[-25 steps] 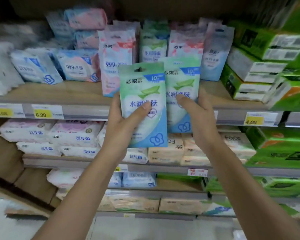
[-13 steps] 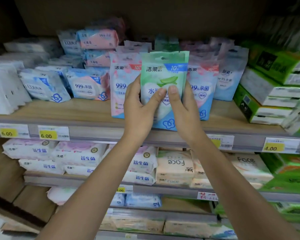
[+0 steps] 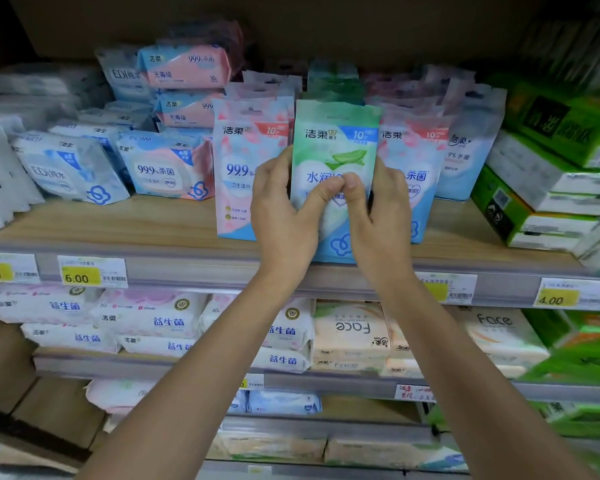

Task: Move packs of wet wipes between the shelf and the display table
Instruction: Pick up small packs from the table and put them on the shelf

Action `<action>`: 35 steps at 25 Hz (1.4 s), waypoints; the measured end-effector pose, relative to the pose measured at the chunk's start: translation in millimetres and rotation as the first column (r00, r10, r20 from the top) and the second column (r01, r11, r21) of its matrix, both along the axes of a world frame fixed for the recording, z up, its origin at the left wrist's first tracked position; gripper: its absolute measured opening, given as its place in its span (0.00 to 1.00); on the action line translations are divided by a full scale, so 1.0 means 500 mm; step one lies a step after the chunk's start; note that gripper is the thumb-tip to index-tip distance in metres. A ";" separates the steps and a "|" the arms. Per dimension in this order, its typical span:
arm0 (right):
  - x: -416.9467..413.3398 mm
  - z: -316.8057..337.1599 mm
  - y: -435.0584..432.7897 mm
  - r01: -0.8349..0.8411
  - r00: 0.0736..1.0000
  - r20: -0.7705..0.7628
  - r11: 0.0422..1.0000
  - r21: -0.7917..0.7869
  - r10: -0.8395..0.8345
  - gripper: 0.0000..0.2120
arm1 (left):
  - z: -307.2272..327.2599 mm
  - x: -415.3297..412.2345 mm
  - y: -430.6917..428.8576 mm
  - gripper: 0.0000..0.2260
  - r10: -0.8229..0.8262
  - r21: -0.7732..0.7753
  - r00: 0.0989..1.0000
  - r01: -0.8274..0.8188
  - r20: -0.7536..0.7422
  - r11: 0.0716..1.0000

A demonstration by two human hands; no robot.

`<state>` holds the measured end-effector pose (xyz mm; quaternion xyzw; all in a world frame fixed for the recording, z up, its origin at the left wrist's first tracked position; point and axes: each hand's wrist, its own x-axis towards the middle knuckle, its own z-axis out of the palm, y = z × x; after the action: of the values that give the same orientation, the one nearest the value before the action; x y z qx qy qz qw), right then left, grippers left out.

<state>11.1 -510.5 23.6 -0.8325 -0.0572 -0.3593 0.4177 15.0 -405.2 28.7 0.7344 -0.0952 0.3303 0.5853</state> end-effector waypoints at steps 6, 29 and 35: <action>0.026 0.066 -0.013 0.008 1.000 -0.020 0.998 -0.057 -0.009 0.16 | 0.053 0.038 0.019 0.24 0.058 0.177 0.998 -0.060 0.021 0.982; 0.016 0.000 0.030 0.391 0.906 -0.048 0.875 -0.286 -0.421 0.26 | -0.004 0.042 0.018 0.30 0.390 0.702 0.912 -0.360 0.126 0.614; 0.025 -0.031 0.009 0.252 0.964 0.197 0.858 -0.448 -0.180 0.21 | -0.009 0.031 0.047 0.19 0.177 0.675 0.975 -0.219 0.132 0.704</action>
<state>23.6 -506.2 8.1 -0.8808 -0.0795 -0.4402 0.1553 30.4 -381.8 24.3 0.8945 -0.1475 0.3535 0.2305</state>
